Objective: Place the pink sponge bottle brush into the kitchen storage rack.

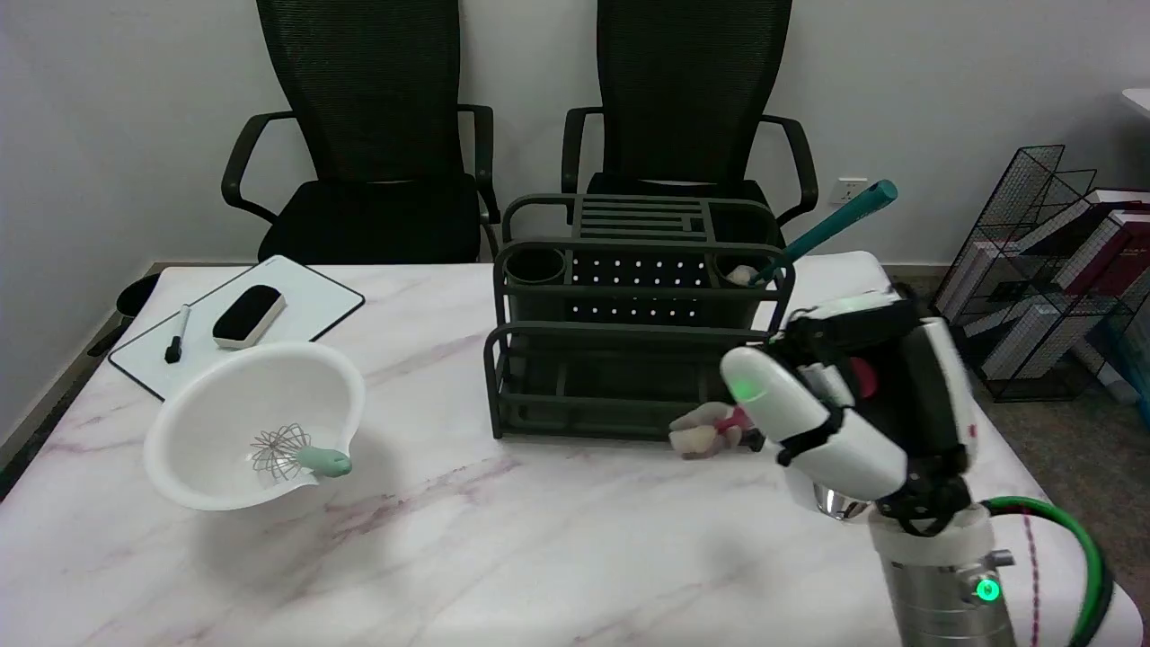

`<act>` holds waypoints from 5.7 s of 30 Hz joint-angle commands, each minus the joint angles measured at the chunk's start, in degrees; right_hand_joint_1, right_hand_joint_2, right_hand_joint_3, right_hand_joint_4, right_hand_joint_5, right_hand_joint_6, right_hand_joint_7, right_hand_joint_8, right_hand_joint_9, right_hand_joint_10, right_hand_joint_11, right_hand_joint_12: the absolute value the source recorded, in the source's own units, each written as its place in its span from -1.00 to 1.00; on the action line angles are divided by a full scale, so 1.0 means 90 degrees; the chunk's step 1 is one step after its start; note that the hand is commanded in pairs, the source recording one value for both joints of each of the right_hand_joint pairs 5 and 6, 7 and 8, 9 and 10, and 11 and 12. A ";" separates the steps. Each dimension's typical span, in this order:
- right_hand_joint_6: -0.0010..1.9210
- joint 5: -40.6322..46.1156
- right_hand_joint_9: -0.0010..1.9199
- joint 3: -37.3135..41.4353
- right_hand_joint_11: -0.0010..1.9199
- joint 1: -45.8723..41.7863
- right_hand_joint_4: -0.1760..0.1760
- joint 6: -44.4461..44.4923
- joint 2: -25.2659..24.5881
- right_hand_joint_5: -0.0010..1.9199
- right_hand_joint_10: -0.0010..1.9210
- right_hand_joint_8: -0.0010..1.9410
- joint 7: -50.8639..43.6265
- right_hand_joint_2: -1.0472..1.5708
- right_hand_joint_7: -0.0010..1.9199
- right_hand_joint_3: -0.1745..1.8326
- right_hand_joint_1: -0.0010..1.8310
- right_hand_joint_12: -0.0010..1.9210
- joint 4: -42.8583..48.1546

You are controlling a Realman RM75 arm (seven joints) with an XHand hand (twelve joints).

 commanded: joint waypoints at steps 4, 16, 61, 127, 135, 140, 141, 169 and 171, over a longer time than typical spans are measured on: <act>1.00 0.0778 1.00 -0.0066 1.00 0.1676 0.00 -0.2463 0.0322 1.00 1.00 0.98 0.2070 1.00 1.00 -0.59 0.32 1.00 -0.0248; 1.00 0.1375 1.00 0.0802 1.00 0.2785 0.00 -0.2884 0.0177 1.00 1.00 0.98 0.2694 1.00 1.00 -0.54 0.33 1.00 0.0276; 1.00 0.1315 1.00 0.0874 0.93 0.8047 0.00 -0.6603 0.0595 1.00 1.00 0.98 0.6537 1.00 1.00 -0.66 0.31 0.93 -0.2767; 1.00 0.0227 1.00 -0.0239 0.85 0.8360 0.00 -0.5539 -0.0382 1.00 1.00 0.98 0.6731 0.87 1.00 -0.54 0.46 0.85 -0.5167; 1.00 -0.0093 1.00 -0.0257 0.85 0.8381 0.00 -0.5521 -0.0428 1.00 1.00 0.98 0.6749 0.86 1.00 -0.53 0.47 0.85 -0.5208; 1.00 -0.0446 1.00 -0.0232 0.85 0.8356 0.00 -0.5521 -0.0428 1.00 1.00 0.98 0.6783 0.85 1.00 -0.53 0.48 0.84 -0.5286; 1.00 -0.0459 1.00 -0.0230 0.85 0.8340 0.00 -0.5521 -0.0421 1.00 1.00 0.98 0.6785 0.85 1.00 -0.53 0.48 0.84 -0.5303; 1.00 -0.0683 1.00 -0.0257 0.84 0.8195 0.00 -0.5388 -0.0420 1.00 1.00 0.98 0.6785 0.79 1.00 -0.48 0.53 0.84 -0.5599; 1.00 -0.0683 1.00 -0.0257 0.84 0.8170 0.00 -0.5388 -0.0427 1.00 1.00 0.98 0.6785 0.79 1.00 -0.48 0.53 0.84 -0.5599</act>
